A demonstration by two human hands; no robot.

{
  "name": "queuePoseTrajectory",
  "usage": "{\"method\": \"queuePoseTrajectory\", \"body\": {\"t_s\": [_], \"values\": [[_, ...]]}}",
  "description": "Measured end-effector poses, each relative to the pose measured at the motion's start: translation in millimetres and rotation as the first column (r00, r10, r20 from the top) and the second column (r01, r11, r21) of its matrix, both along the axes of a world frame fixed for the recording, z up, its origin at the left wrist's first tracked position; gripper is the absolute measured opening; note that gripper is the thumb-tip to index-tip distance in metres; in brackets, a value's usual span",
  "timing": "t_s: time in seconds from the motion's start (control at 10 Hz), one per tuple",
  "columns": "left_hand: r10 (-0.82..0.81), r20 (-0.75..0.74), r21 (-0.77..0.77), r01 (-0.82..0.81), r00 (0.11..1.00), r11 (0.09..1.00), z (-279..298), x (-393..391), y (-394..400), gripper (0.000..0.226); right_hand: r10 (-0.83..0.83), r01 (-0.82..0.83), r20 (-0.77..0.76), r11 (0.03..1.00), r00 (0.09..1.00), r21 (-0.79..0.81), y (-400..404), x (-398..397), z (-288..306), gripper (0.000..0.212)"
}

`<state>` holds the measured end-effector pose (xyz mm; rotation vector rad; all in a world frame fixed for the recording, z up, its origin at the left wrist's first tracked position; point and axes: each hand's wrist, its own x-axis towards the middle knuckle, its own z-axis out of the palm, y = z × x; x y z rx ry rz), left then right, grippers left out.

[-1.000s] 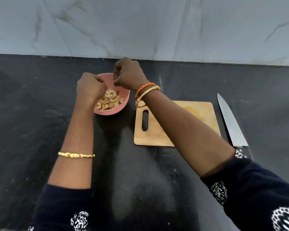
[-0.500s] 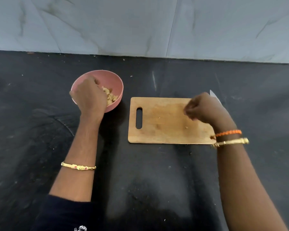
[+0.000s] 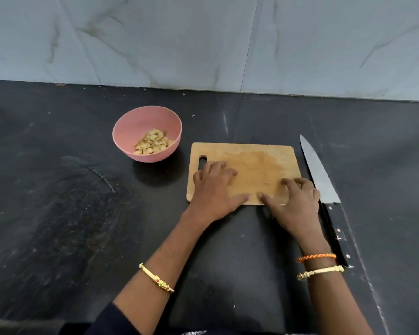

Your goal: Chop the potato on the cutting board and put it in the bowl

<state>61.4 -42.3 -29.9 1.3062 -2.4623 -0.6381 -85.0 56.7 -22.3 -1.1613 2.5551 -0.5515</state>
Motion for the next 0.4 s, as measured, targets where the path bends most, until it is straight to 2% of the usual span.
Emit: {"method": "queuePoseTrajectory", "body": {"t_s": [0.2,0.3,0.4], "values": [[-0.034,0.072,-0.006,0.034,0.997,0.999,-3,1,-2,0.066,0.044,-0.044,-0.023,0.999,0.999,0.021,0,2,-3,0.069],[0.015,0.018,-0.136,-0.012,1.000,0.991,1,-1,-6,0.048,0.039,-0.037,-0.034,0.999,0.999,0.038,-4,0,-2,0.065],[0.156,-0.196,-0.341,-0.216,0.968,0.915,4,5,-9,0.019,0.028,-0.025,0.020,0.992,0.999,-0.127,-11,7,-1,0.041]]}}
